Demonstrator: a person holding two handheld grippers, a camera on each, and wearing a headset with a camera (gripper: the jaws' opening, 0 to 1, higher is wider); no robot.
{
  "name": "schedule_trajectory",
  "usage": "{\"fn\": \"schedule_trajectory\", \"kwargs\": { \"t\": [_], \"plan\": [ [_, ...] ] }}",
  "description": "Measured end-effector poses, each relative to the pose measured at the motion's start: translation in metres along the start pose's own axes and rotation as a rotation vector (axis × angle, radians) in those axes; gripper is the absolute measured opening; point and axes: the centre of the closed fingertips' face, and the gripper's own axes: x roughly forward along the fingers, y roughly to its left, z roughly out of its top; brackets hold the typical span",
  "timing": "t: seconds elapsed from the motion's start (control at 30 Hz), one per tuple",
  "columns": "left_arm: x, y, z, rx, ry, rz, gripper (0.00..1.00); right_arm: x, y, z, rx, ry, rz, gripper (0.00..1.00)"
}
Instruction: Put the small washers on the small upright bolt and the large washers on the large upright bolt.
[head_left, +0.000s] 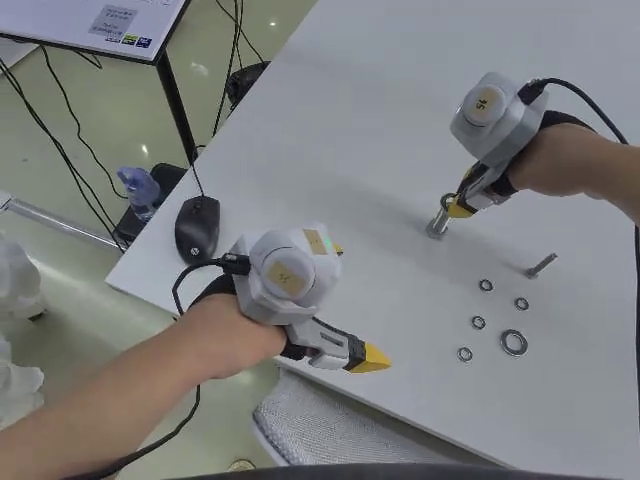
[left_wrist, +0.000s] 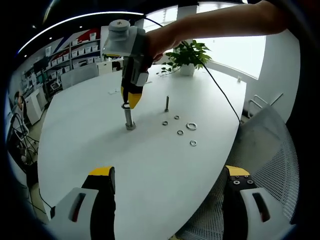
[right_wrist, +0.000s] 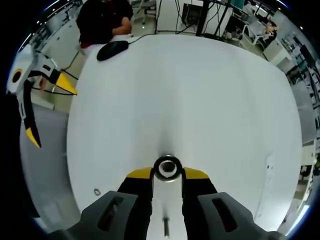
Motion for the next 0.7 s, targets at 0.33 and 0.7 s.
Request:
{"fn": "schedule_trajectory", "kwargs": {
  "t": [0.33,0.7],
  "plan": [
    [0.001,0.003,-0.002,-0.002,0.005,-0.004,0.88,0.009,0.0,-0.002,0.005,0.031,0.021,0.21],
    [0.003,0.004,-0.003,0.005,0.01,-0.002,0.88,0.019,0.004,-0.004,-0.013,0.053,0.03,0.21]
  ]
}}
